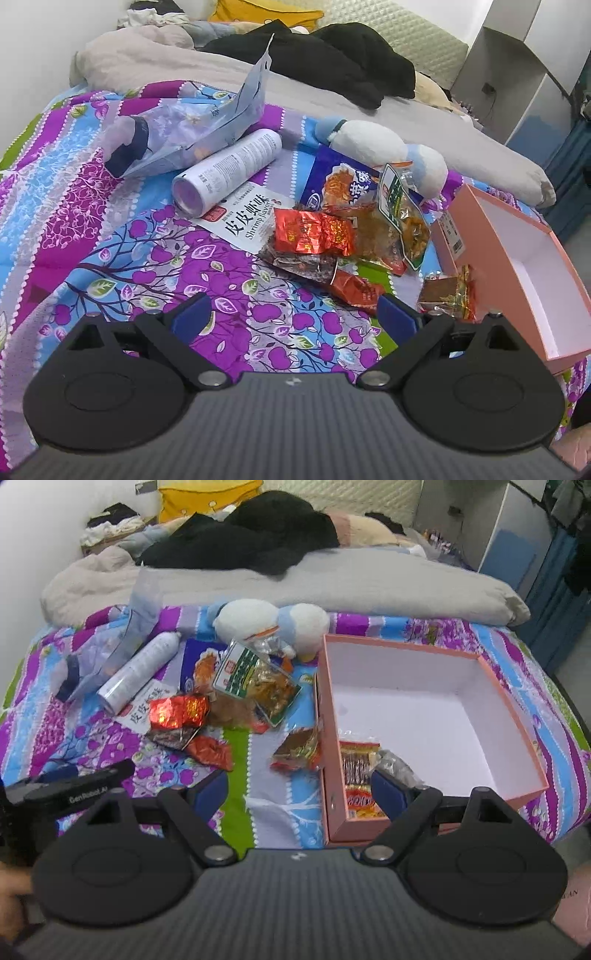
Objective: Organize snacks
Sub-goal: 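Reach the left tool toward the red foil snack packet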
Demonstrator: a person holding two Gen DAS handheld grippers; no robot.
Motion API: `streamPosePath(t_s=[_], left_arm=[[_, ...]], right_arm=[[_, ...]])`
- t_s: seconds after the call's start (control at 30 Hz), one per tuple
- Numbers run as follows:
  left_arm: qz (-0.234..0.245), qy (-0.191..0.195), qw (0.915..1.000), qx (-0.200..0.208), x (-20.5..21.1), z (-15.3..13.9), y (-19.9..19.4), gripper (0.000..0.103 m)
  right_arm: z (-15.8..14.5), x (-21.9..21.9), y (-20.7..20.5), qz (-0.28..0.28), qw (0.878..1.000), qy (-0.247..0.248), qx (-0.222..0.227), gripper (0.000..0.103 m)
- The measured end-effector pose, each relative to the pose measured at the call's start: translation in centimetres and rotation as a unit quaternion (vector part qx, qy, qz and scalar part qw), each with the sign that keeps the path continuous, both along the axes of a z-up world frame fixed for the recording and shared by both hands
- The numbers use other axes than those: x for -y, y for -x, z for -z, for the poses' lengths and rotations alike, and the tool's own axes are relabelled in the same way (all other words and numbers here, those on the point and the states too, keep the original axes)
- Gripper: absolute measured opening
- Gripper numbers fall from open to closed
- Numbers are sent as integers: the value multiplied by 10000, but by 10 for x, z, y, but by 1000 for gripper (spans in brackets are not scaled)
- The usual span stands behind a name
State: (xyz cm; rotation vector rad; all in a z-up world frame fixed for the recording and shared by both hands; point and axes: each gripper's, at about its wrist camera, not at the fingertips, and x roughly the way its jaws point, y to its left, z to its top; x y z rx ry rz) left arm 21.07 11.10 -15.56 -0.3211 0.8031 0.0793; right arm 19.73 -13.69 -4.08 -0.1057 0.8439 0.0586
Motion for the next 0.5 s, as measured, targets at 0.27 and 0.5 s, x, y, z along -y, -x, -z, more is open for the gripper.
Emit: streamPosePath(t_s=[0.27,0.5], left_arm=[[-27,-79,10000,43,-17,12,-3,98],[93,-82,9996,250,-32,17,-12,98]], right_arm=[[42,0,-8,124,9971,-749,-26,86],[90,-24,-7,59,9950,-943,329,86]])
